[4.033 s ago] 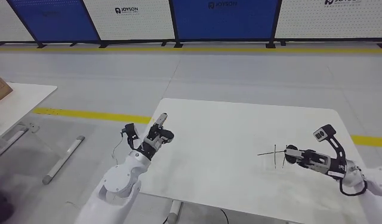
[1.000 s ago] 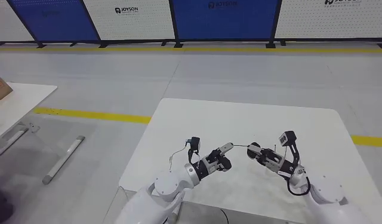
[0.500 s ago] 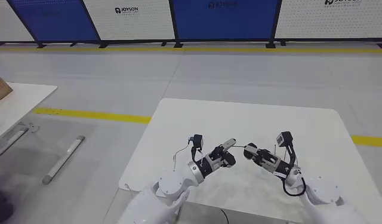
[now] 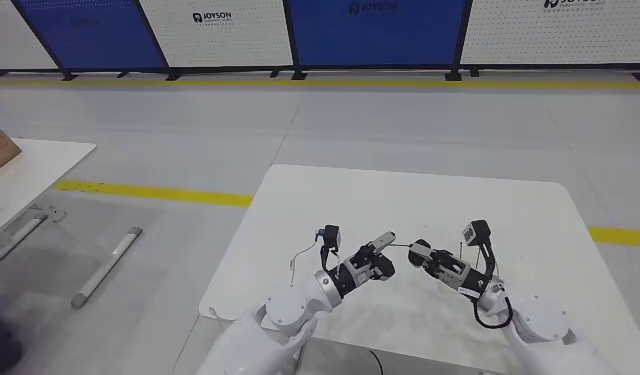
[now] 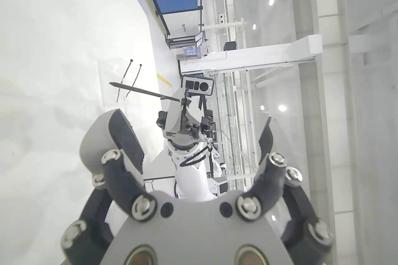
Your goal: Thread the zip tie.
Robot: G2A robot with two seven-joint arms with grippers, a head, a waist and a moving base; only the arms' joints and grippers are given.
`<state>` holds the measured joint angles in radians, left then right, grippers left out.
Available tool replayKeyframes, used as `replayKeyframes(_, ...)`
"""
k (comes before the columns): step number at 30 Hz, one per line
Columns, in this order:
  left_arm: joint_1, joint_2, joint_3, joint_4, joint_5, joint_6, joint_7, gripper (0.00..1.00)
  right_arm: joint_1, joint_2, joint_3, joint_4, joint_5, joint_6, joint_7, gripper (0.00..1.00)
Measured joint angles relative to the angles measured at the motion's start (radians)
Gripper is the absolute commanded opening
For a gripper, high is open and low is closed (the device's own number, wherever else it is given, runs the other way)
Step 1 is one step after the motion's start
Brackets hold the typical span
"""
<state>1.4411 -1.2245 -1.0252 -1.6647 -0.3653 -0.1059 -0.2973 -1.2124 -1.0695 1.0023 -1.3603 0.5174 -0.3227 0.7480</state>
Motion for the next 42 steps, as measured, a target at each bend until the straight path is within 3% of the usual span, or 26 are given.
replayKeyframes(8, -0.051, -0.011, 0.024, 0.054, -0.030, -0.011, -0.002, 1.00, 0.000, 0.000, 0.000, 0.000, 0.000, 0.000, 0.000, 0.00)
replayKeyframes(20, -0.051, -0.011, 0.026, 0.055, -0.024, -0.009, 0.002, 1.00, 0.000, 0.000, 0.000, 0.000, 0.000, 0.000, 0.000, 0.00)
replayKeyframes(25, -0.064, -0.013, 0.026, 0.075, -0.002, -0.032, 0.020, 1.00, 0.000, 0.000, 0.000, 0.000, 0.000, 0.000, 0.000, 0.00)
replayKeyframes(27, -0.068, -0.013, 0.026, 0.083, 0.001, -0.040, 0.020, 0.85, 0.000, 0.000, 0.000, 0.000, 0.000, 0.000, 0.000, 0.00)
replayKeyframes(29, -0.069, -0.014, 0.027, 0.090, 0.001, -0.048, 0.022, 0.51, 0.000, 0.000, 0.000, 0.000, 0.000, 0.000, 0.000, 0.00)
replayKeyframes(30, -0.069, -0.014, 0.027, 0.093, 0.001, -0.051, 0.022, 0.47, 0.000, 0.000, 0.000, 0.000, 0.000, 0.000, 0.000, 0.00)
replayKeyframes(33, -0.072, -0.016, 0.033, 0.105, 0.002, -0.053, 0.018, 0.40, 0.000, 0.000, 0.000, 0.000, 0.000, 0.000, 0.000, 0.00)
replayKeyframes(42, -0.083, -0.020, 0.046, 0.127, -0.012, -0.053, 0.007, 0.36, 0.000, 0.000, 0.000, 0.000, 0.000, 0.000, 0.000, 0.00)
